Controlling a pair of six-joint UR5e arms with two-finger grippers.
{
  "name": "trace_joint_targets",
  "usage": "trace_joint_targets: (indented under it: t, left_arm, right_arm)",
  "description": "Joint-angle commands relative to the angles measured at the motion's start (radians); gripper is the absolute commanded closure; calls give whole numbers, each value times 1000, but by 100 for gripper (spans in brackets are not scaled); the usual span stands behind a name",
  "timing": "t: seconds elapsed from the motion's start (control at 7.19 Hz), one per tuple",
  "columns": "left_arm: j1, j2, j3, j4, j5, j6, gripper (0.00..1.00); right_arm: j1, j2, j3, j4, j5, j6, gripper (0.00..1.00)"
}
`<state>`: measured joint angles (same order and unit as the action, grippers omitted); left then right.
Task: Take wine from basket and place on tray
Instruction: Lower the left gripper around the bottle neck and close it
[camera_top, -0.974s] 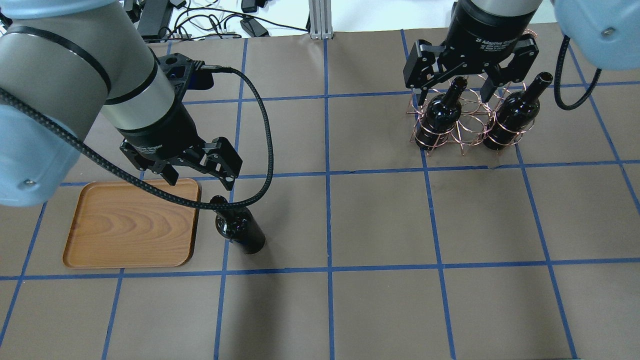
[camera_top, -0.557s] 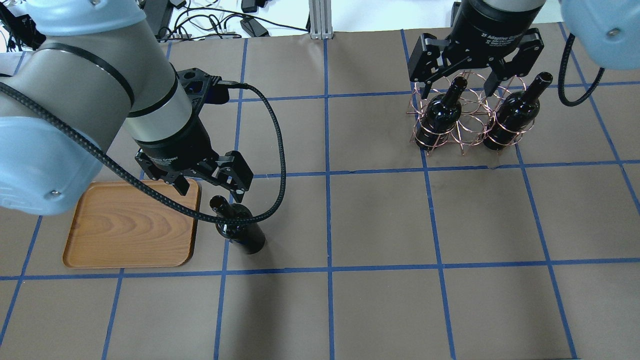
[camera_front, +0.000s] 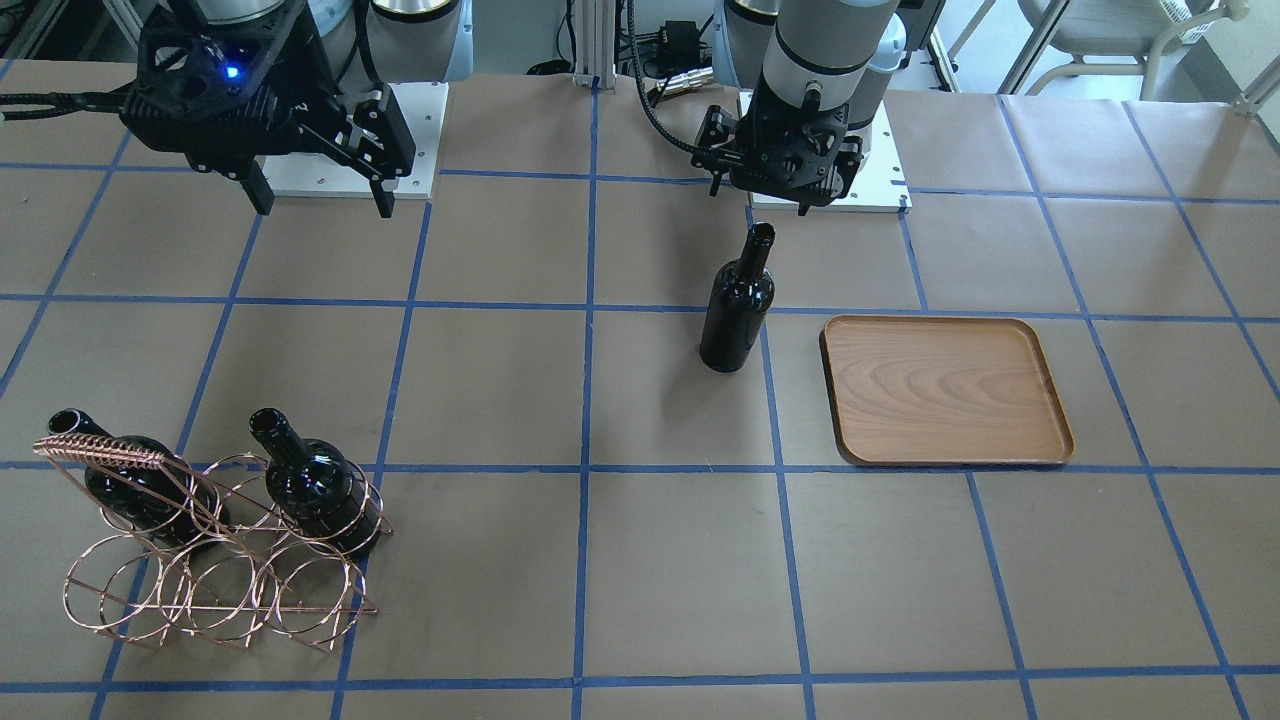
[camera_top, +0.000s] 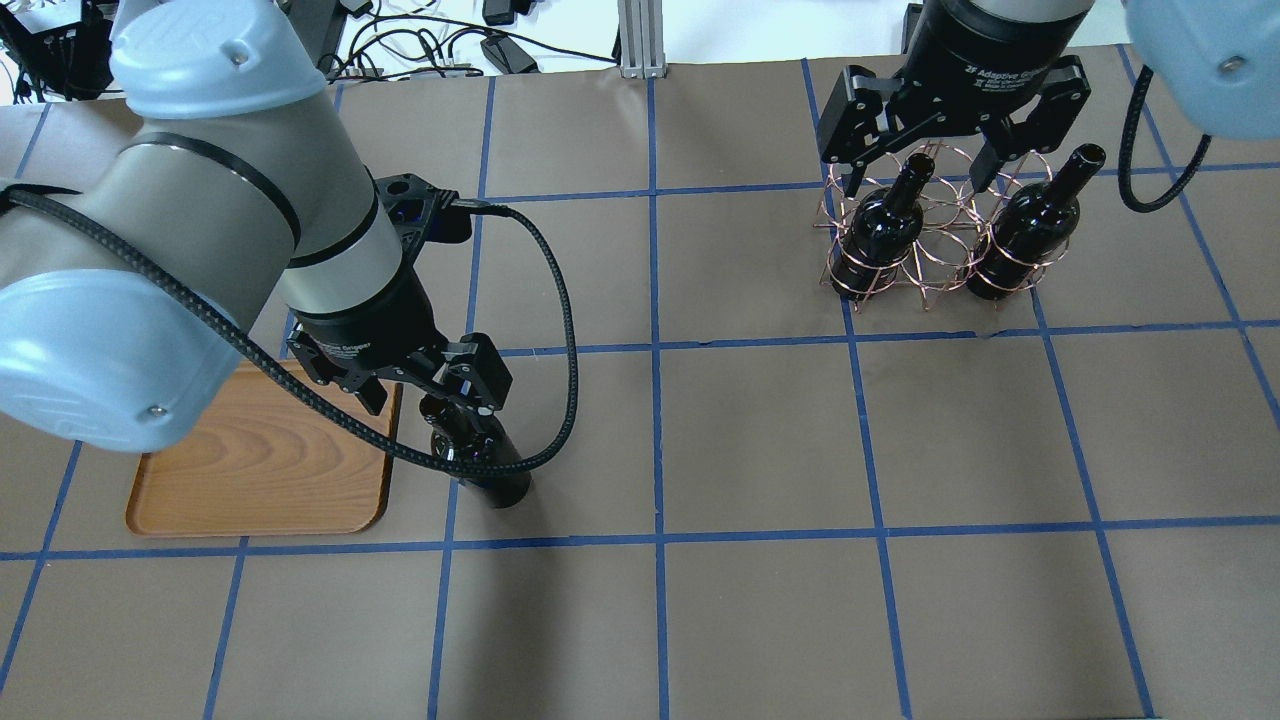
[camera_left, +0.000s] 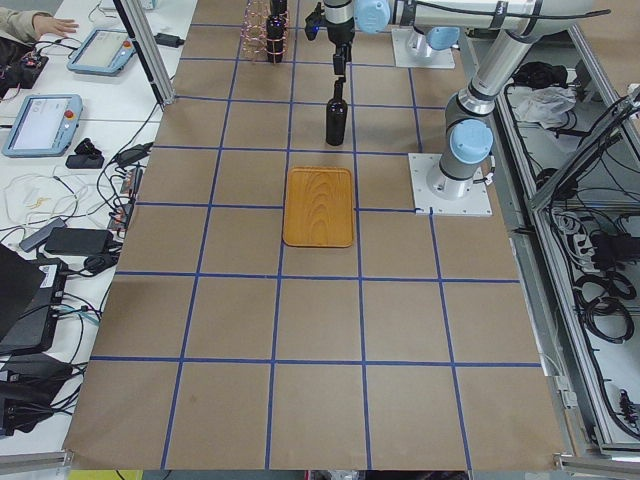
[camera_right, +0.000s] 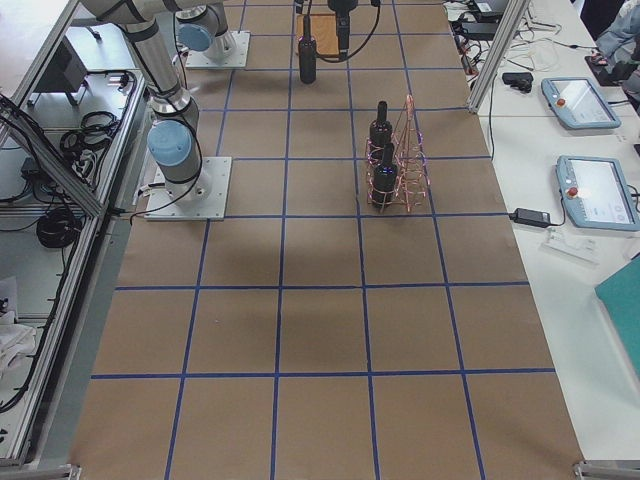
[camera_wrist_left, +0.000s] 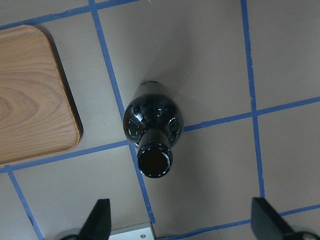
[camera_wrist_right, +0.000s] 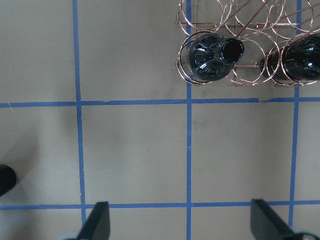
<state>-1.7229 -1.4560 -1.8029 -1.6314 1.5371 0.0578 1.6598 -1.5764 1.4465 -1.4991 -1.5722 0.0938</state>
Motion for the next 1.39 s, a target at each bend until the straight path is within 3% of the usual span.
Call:
trace_joint_targets:
  t: [0.0,0.14,0.28,1.25]
  left_arm:
    - [6,-12,-41,42,-3,-3,0]
    - [8,-24,-39,44,-3,-3,0]
    - [8,-39,-39,53,-6,-1,11]
    - [8,-83,-42,50,5,4,26]
  right_arm:
    - [0,-1,0,0,0,0,0]
    - [0,-1,0,0,0,0,0]
    - [0,-1,0,0,-2,0,0]
    - [0,-1,0,0,-2,0,0]
